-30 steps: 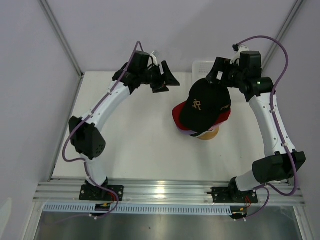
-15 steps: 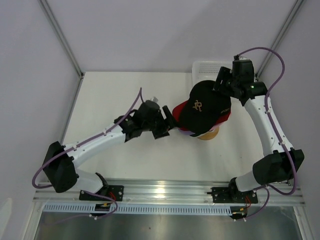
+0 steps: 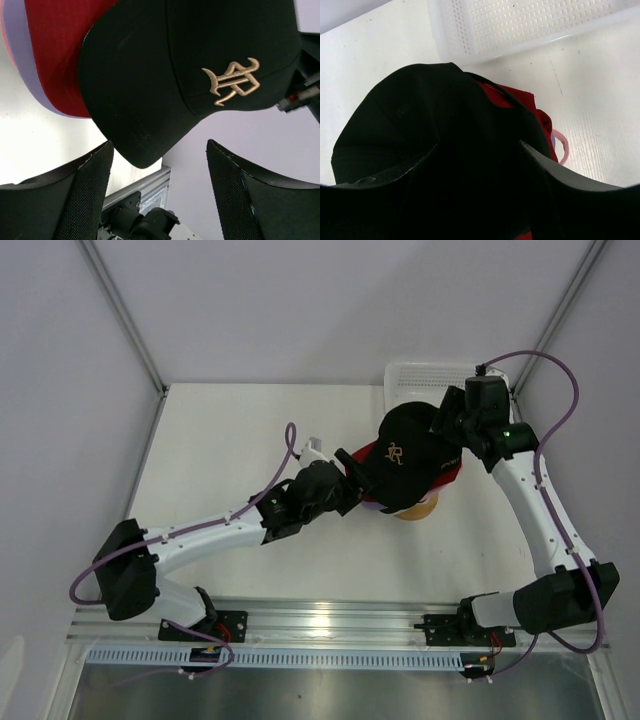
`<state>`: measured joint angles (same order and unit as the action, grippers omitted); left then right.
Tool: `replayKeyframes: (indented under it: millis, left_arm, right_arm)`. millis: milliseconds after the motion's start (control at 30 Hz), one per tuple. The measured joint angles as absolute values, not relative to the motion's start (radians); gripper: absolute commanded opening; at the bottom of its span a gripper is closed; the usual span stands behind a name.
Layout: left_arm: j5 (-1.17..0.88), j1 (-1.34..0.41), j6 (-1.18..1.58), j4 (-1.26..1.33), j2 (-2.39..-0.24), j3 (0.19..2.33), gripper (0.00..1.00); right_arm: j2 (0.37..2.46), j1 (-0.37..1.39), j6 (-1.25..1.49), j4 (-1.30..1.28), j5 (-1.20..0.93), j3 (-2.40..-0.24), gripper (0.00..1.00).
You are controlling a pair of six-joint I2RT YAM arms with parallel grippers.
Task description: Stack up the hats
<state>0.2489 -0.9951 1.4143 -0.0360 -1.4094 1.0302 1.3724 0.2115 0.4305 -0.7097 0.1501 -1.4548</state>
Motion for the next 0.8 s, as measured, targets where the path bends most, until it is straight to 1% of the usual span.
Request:
replayKeyframes:
  millis: [167, 433, 467, 533, 633, 667, 700, 733, 767, 800]
  left_arm:
    - [0.274, -1.012, 1.451, -0.024, -1.455, 1.03, 0.76]
    - [0.299, -1.041, 1.504, -0.02, -1.494, 1.03, 0.74]
    - [0.307, -1.047, 1.511, -0.019, -1.494, 1.03, 0.74]
    - [0.316, -1.055, 1.519, -0.012, -1.495, 1.03, 0.68]
    - [0.339, -1.058, 1.517, 0.021, -1.505, 1.03, 0.46]
    - [0.342, -1.058, 1.516, 0.03, -1.512, 1.03, 0.24]
    - [0.346, -1.058, 1.519, 0.036, -1.517, 1.03, 0.14]
    - [0.348, -1.057, 1.519, 0.049, -1.523, 1.03, 0.07]
    - [0.347, -1.056, 1.517, 0.071, -1.525, 1.03, 0.01]
    - [0.346, -1.054, 1.514, 0.092, -1.523, 1.031, 0.01]
  right_arm:
    - [1.321, 0.214, 0.444, -0.706, 0.168, -1.424, 0.64]
    - [1.315, 0.215, 0.444, -0.706, 0.187, -1.421, 0.63]
    - [1.316, 0.215, 0.444, -0.706, 0.187, -1.421, 0.61]
    - [1.317, 0.215, 0.444, -0.706, 0.187, -1.421, 0.59]
    - [1.317, 0.215, 0.444, -0.706, 0.187, -1.421, 0.53]
    - [1.317, 0.215, 0.444, -0.706, 0.188, -1.421, 0.49]
    - [1.317, 0.215, 0.443, -0.706, 0.189, -1.421, 0.46]
    - [1.317, 0.215, 0.442, -0.706, 0.194, -1.421, 0.43]
    - [1.317, 0.213, 0.442, -0.707, 0.199, -1.421, 0.36]
    - [1.317, 0.212, 0.437, -0.707, 0.206, -1.421, 0.31]
